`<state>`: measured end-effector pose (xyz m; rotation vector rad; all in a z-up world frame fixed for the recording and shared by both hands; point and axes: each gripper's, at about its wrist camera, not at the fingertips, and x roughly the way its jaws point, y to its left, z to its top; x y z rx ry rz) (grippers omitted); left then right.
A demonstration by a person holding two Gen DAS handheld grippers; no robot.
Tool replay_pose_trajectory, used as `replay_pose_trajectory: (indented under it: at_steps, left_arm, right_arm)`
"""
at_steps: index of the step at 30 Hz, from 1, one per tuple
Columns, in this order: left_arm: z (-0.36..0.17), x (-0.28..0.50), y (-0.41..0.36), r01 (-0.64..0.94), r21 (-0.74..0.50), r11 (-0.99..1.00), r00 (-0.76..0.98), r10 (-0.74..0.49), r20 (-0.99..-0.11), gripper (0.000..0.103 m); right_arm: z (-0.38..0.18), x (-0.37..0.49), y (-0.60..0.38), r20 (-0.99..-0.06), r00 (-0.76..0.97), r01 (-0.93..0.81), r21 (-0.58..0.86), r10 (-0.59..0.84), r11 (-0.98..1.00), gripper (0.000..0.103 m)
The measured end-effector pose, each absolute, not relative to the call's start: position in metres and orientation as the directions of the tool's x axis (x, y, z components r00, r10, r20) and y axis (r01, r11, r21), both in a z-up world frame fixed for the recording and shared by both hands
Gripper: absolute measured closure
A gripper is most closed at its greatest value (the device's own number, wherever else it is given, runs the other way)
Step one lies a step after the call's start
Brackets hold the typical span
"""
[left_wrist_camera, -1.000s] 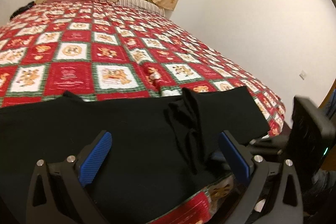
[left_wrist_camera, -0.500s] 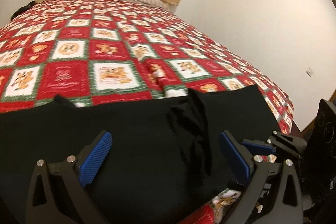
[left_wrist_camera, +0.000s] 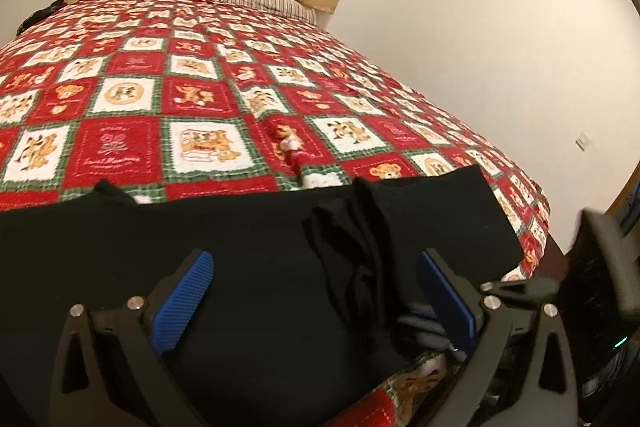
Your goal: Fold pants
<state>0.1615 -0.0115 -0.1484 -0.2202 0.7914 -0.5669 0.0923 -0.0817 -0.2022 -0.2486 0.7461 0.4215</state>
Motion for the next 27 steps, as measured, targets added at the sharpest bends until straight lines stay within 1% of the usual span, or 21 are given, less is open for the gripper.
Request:
replay_pose_trajectory:
  at_steps: [1,3,5,6,12,13,14,16,18,20,21,22,27]
  left_arm:
    - [-0.149,0.163,-0.015,0.402,-0.388,0.830,0.561,-0.557,-0.612,0.000]
    - [-0.150,0.166,-0.020,0.411,-0.388,0.825,0.550,-0.564,-0.616,0.000]
    - [-0.150,0.169,-0.027,0.422,-0.393,0.817,0.536,-0.575,-0.618,0.000]
    - [-0.150,0.171,-0.032,0.434,-0.395,0.810,0.526,-0.583,-0.619,0.000]
    - [-0.157,0.182,-0.059,0.466,-0.393,0.793,0.476,-0.599,-0.644,0.001]
    - [-0.159,0.184,-0.062,0.461,-0.398,0.793,0.469,-0.599,-0.650,0.004]
    - [-0.162,0.185,-0.065,0.457,-0.404,0.793,0.460,-0.599,-0.656,0.011]
    - [-0.165,0.186,-0.068,0.443,-0.400,0.802,0.460,-0.586,-0.667,0.019]
    - [-0.162,0.183,-0.072,0.452,-0.397,0.799,0.465,-0.590,-0.660,0.035]
    - [-0.161,0.183,-0.076,0.460,-0.403,0.791,0.445,-0.598,-0.666,0.073]
    - [-0.160,0.183,-0.076,0.462,-0.413,0.785,0.439,-0.607,-0.663,0.082]
    - [-0.158,0.182,-0.075,0.463,-0.422,0.779,0.434,-0.615,-0.659,0.086]
    - [-0.135,0.174,-0.052,0.454,-0.470,0.757,0.438,-0.649,-0.622,0.088]
  right_arm:
    - [-0.200,0.091,-0.084,-0.694,0.657,-0.462,-0.060,0.296,0.885,0.098]
    - [-0.190,0.086,-0.090,-0.695,0.649,-0.472,-0.047,0.310,0.880,0.091]
    - [-0.181,0.079,-0.101,-0.692,0.639,-0.477,-0.012,0.337,0.879,0.060]
    - [-0.176,0.072,-0.111,-0.674,0.649,-0.473,0.007,0.353,0.881,0.059]
    - [-0.160,0.044,-0.154,-0.572,0.733,-0.417,0.051,0.368,0.908,0.059]
    - [-0.159,0.042,-0.160,-0.555,0.747,-0.403,0.059,0.365,0.913,0.059]
    - [-0.157,0.042,-0.166,-0.538,0.761,-0.388,0.071,0.363,0.919,0.057]
    - [-0.154,0.043,-0.174,-0.513,0.779,-0.362,0.100,0.360,0.927,0.055]
    - [-0.151,0.045,-0.182,-0.489,0.795,-0.335,0.138,0.358,0.932,0.055]
    - [-0.148,0.045,-0.190,-0.460,0.817,-0.309,0.157,0.346,0.938,0.053]
    - [-0.147,0.044,-0.193,-0.448,0.829,-0.292,0.160,0.333,0.943,0.052]
    - [-0.146,0.043,-0.197,-0.439,0.839,-0.275,0.167,0.321,0.947,0.049]
    - [-0.141,0.042,-0.216,-0.399,0.875,-0.203,0.212,0.274,0.956,0.049]
